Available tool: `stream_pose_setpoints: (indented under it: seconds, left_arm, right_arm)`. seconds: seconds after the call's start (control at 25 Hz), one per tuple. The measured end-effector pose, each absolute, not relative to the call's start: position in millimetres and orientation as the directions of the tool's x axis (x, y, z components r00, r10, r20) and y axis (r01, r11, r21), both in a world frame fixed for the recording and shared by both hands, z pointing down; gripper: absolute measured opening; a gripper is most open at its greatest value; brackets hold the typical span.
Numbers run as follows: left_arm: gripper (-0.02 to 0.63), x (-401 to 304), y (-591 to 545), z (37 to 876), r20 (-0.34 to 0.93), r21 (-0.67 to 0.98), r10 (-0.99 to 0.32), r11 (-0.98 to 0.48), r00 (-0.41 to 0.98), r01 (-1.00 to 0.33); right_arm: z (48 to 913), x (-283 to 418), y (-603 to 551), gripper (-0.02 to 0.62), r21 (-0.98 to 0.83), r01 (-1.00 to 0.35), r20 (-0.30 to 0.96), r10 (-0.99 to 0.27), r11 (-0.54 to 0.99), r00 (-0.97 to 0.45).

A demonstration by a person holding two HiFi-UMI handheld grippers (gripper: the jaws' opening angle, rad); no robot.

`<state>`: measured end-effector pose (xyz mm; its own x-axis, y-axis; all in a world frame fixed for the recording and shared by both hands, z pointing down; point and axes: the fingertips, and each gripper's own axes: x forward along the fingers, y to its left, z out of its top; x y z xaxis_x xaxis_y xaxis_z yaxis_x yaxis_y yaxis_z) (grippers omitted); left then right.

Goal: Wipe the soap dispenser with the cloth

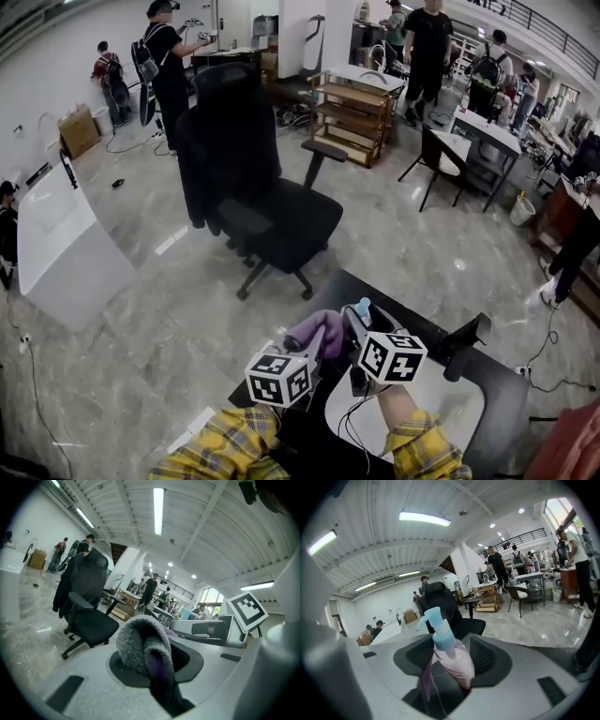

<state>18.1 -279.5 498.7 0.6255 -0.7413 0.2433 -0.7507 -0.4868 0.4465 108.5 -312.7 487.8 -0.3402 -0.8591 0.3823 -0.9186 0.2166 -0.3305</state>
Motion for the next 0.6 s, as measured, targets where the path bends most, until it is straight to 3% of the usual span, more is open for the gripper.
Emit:
stream_pose_setpoints:
  seconds: [0.24, 0.6]
  left_arm:
    - [0.058, 16, -288, 502, 0.250, 0.507, -0.762, -0.423, 0.598, -0.751]
    - [0.058, 20, -294, 481, 0.182, 0.483, -0.795, -0.440, 0.579, -0.757]
  right_arm:
    - [488, 109, -312, 0.229, -0.359, -0.922, 0.371, -0.884, 0.147, -0.285]
    - [482, 112, -297, 0.229, -0.429, -0.877, 0.304, -0.880, 0.216, -0.365]
